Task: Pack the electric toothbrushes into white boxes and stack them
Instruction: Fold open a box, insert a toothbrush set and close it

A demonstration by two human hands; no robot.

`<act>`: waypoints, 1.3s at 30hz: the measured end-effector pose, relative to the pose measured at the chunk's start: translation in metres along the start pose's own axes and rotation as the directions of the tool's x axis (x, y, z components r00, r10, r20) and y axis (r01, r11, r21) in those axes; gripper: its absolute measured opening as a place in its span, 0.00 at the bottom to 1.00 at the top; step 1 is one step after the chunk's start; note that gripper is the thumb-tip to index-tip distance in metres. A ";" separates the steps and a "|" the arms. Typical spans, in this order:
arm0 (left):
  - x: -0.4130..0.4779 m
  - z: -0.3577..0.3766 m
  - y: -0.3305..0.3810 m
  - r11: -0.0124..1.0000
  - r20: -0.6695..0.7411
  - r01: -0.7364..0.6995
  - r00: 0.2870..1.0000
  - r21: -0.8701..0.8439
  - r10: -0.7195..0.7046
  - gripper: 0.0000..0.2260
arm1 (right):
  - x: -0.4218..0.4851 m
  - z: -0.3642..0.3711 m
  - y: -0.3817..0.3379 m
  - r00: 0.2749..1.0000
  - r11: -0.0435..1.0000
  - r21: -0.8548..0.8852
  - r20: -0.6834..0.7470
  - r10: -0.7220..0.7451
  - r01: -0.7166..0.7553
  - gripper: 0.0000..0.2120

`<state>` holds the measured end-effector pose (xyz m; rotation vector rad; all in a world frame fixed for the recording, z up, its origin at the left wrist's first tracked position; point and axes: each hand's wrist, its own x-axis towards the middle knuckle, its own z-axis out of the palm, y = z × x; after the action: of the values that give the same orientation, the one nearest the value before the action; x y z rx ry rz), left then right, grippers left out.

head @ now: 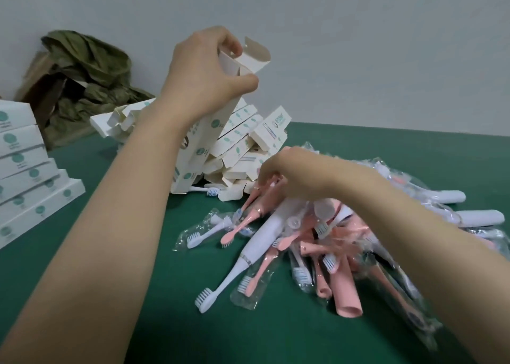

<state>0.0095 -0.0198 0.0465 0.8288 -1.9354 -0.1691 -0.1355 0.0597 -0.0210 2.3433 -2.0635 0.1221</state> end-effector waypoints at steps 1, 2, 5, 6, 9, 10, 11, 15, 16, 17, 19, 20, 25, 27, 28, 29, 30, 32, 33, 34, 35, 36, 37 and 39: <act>0.000 -0.001 0.001 1.000 0.002 0.000 1.000 -0.004 0.000 0.18 | -0.004 -0.003 0.008 1.000 1.000 0.008 -0.012 0.020 -0.020 0.18; 0.000 -0.001 0.001 1.000 0.002 0.000 1.000 -0.003 0.000 0.18 | -0.007 -0.005 0.016 0.999 0.999 0.009 -0.023 0.036 -0.035 0.17; -0.002 0.001 0.000 1.000 -0.001 0.002 1.000 0.017 -0.002 0.18 | -0.018 -0.009 0.038 0.994 0.997 0.035 -0.084 0.064 -0.062 0.12; -0.003 0.002 0.000 1.000 0.001 0.001 1.000 0.023 -0.001 0.18 | -0.021 -0.009 0.044 0.991 0.997 0.049 -0.116 0.068 -0.062 0.10; -0.005 0.004 0.003 0.999 0.008 -0.006 1.000 0.031 0.006 0.18 | -0.029 -0.009 0.054 0.968 0.989 0.141 -0.240 0.074 -0.040 0.04; -0.005 0.005 0.004 1.000 0.011 -0.006 1.000 0.027 0.005 0.18 | -0.031 -0.009 0.057 0.953 0.982 0.184 -0.292 0.086 -0.033 0.03; -0.005 0.005 0.004 1.000 0.014 -0.004 1.000 0.022 0.004 0.18 | -0.033 -0.010 0.058 0.935 0.973 0.230 -0.338 0.106 -0.027 0.02; -0.006 0.005 0.007 1.000 0.014 -0.021 1.000 0.017 0.020 0.17 | -0.040 -0.012 0.064 0.851 0.835 0.550 -0.454 0.264 0.034 0.08; -0.006 0.006 0.007 1.000 0.016 -0.024 1.000 0.015 0.024 0.17 | -0.041 -0.012 0.065 0.826 0.750 0.658 -0.460 0.327 0.069 0.08; -0.006 0.006 0.008 1.000 0.019 -0.027 0.999 0.011 0.026 0.17 | -0.042 -0.013 0.066 0.808 0.649 0.754 -0.445 0.386 0.105 0.08; -0.006 0.007 0.008 1.000 0.028 -0.030 0.999 0.005 0.030 0.17 | -0.044 -0.014 0.067 0.811 0.457 0.876 -0.375 0.448 0.153 0.08; -0.007 0.009 0.008 0.999 0.046 -0.032 0.998 0.006 0.032 0.17 | -0.044 -0.013 0.065 0.823 0.375 0.911 -0.340 0.456 0.169 0.07; -0.016 0.026 0.013 0.991 0.361 -0.119 0.928 0.062 0.089 0.16 | -0.035 -0.008 0.056 0.815 0.168 0.971 -0.233 0.530 0.169 0.06; -0.021 0.035 0.015 0.989 0.448 -0.139 0.888 0.051 0.101 0.17 | -0.029 -0.015 0.053 0.801 0.080 0.973 -0.224 0.555 0.216 0.05; -0.022 0.038 0.016 0.990 0.458 -0.137 0.883 0.036 0.105 0.16 | -0.026 -0.021 0.051 0.794 0.015 0.963 -0.230 0.563 0.268 0.06; -0.022 0.041 0.017 0.991 0.458 -0.130 0.883 0.018 0.108 0.16 | -0.024 -0.029 0.050 0.783 -0.040 0.944 -0.249 0.570 0.329 0.06; -0.022 0.043 0.017 0.992 0.456 -0.123 0.883 -0.001 0.110 0.15 | -0.022 -0.035 0.049 0.766 -0.055 0.922 -0.285 0.576 0.384 0.06; -0.021 0.043 0.019 0.993 0.454 -0.118 0.883 -0.031 0.119 0.14 | -0.021 -0.045 0.044 0.711 0.075 0.897 -0.393 0.583 0.435 0.07; -0.020 0.043 0.019 0.992 0.455 -0.115 0.882 -0.048 0.124 0.14 | -0.021 -0.046 0.043 0.664 0.216 0.885 -0.455 0.594 0.413 0.08; -0.020 0.044 0.020 0.992 0.458 -0.111 0.880 -0.064 0.128 0.14 | -0.022 -0.045 0.041 0.603 0.374 0.856 -0.517 0.607 0.358 0.08; -0.020 0.045 0.020 0.992 0.460 -0.106 0.879 -0.074 0.128 0.15 | -0.023 -0.043 0.040 0.546 0.512 0.811 -0.576 0.609 0.284 0.08; -0.021 0.047 0.020 0.992 0.460 -0.100 0.879 -0.077 0.125 0.16 | -0.024 -0.040 0.038 0.506 0.602 0.765 -0.621 0.599 0.226 0.08; -0.023 0.050 0.021 0.993 0.460 -0.097 0.880 -0.074 0.120 0.16 | -0.025 -0.037 0.036 0.486 0.646 0.737 -0.646 0.588 0.199 0.08; -0.025 0.057 0.022 0.993 0.461 -0.099 0.880 -0.062 0.117 0.16 | -0.027 -0.031 0.032 0.487 0.658 0.726 -0.657 0.576 0.200 0.07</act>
<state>-0.0410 -0.0008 0.0094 0.6941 -2.4154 -0.3625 -0.1721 0.0840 0.0063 1.4732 -1.7832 2.0361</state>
